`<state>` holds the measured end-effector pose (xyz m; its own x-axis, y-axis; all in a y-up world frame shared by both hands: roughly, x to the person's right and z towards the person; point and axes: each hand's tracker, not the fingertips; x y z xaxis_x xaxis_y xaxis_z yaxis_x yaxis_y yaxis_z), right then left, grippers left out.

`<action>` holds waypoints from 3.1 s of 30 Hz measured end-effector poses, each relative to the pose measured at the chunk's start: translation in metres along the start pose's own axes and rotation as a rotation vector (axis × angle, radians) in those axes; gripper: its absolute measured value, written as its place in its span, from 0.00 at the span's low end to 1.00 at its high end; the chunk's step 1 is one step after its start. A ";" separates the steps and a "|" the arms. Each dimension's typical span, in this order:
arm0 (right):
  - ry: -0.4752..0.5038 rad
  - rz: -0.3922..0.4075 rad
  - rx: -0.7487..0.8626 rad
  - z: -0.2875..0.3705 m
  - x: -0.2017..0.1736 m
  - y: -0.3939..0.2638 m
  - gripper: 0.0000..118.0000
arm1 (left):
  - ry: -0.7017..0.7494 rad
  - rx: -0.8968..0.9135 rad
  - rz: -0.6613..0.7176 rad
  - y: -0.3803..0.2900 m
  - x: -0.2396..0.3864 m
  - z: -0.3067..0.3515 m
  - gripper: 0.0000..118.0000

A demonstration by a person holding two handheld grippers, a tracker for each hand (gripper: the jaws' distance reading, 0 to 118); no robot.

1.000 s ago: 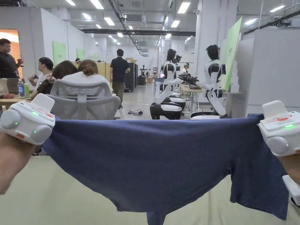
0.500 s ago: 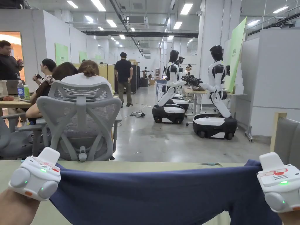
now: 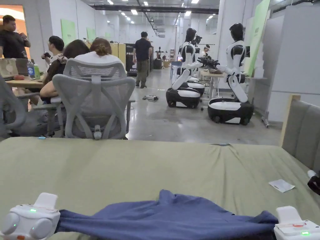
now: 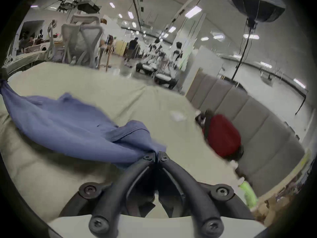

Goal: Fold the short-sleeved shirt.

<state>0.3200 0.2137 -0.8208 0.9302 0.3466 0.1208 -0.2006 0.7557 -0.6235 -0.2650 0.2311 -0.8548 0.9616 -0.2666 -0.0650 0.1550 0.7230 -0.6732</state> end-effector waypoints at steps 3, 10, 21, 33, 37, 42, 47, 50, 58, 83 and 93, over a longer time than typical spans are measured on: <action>0.075 -0.013 -0.103 0.006 -0.013 -0.053 0.01 | -0.036 -0.092 0.091 -0.057 -0.005 -0.005 0.00; 0.195 -0.049 0.038 0.058 -0.033 -0.029 0.72 | -0.028 0.159 0.137 -0.057 0.004 0.038 0.75; 0.436 -0.137 0.258 0.129 -0.125 0.050 0.00 | -0.301 0.356 0.175 0.012 0.098 0.116 0.00; 0.514 -0.104 0.223 0.109 -0.149 0.057 0.00 | -0.226 -0.211 0.213 0.001 -0.052 0.002 0.00; 0.529 -0.091 0.193 0.094 -0.159 0.055 0.00 | -0.293 -0.294 0.284 -0.022 -0.074 -0.022 0.00; 0.524 -0.068 0.162 0.083 -0.166 0.052 0.00 | -0.267 -0.279 0.311 -0.035 -0.063 -0.042 0.86; 0.520 -0.061 0.143 0.071 -0.165 0.051 0.00 | -0.275 -0.344 0.316 -0.042 -0.053 -0.071 0.33; 0.520 -0.069 0.119 0.059 -0.159 0.052 0.00 | -0.300 -0.360 0.325 -0.053 -0.050 -0.083 0.08; 0.433 -0.026 -0.032 -0.050 -0.108 0.125 0.00 | -0.288 -0.164 0.324 -0.052 -0.053 -0.029 0.00; 0.430 0.028 -0.069 -0.163 -0.139 0.141 0.02 | -0.234 -0.191 0.222 -0.053 -0.027 -0.039 0.00; 0.359 0.008 0.136 0.002 -0.093 0.143 0.02 | -0.191 -0.025 0.195 -0.015 -0.017 -0.031 0.00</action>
<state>0.2039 0.2906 -0.9194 0.9721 0.1537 -0.1770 -0.2244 0.8292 -0.5120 -0.2902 0.2049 -0.8661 0.9984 0.0026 -0.0565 -0.0404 0.7324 -0.6797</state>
